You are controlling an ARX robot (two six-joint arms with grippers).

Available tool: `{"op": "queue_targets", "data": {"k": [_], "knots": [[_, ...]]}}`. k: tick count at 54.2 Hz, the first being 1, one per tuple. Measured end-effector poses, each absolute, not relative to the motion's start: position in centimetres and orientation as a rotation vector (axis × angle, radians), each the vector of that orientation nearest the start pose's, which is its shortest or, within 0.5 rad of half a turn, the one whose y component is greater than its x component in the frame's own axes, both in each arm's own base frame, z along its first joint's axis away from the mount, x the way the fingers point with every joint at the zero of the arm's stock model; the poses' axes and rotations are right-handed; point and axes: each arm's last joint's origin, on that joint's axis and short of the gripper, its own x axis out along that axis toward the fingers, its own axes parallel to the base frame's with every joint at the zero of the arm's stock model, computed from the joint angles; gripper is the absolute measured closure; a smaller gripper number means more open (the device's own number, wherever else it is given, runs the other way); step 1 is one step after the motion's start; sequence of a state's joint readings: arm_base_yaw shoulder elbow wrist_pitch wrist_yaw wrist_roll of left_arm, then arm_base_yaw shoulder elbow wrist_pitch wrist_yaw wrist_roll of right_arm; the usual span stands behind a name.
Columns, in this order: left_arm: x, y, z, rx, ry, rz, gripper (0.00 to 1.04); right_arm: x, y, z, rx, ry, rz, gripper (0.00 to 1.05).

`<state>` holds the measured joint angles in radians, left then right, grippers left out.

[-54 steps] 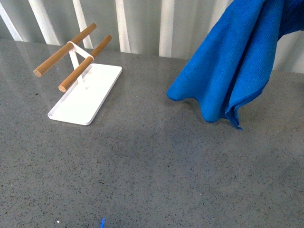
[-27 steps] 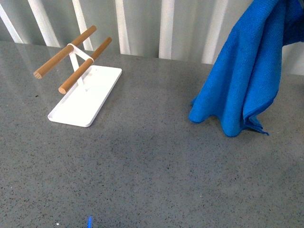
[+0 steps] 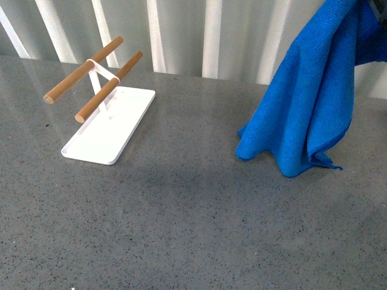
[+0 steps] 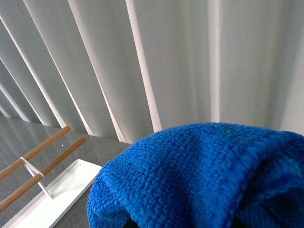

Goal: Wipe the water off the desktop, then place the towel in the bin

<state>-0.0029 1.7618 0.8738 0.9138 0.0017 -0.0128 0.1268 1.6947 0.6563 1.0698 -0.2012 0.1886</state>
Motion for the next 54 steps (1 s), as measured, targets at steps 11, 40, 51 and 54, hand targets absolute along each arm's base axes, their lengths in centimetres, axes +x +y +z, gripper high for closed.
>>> {"op": "queue_targets", "data": {"k": [11,40,51,54], "knots": [[30.4,0.0,19.1,-0.008,0.009,0.0,1.01,32.1,4.7,18.7,0.186,0.014,0.329,1.02],[19.8,0.0,16.9,-0.008,-0.005,-0.001,1.01,31.7,4.9,20.5,0.157,0.034,0.311,1.02],[17.6,0.0,16.1,-0.008,0.017,-0.001,1.01,31.3,5.1,22.0,0.142,0.024,0.304,1.02],[17.1,0.0,16.2,-0.008,0.012,-0.001,1.01,31.1,5.0,22.3,0.139,0.024,0.303,1.02]]}}
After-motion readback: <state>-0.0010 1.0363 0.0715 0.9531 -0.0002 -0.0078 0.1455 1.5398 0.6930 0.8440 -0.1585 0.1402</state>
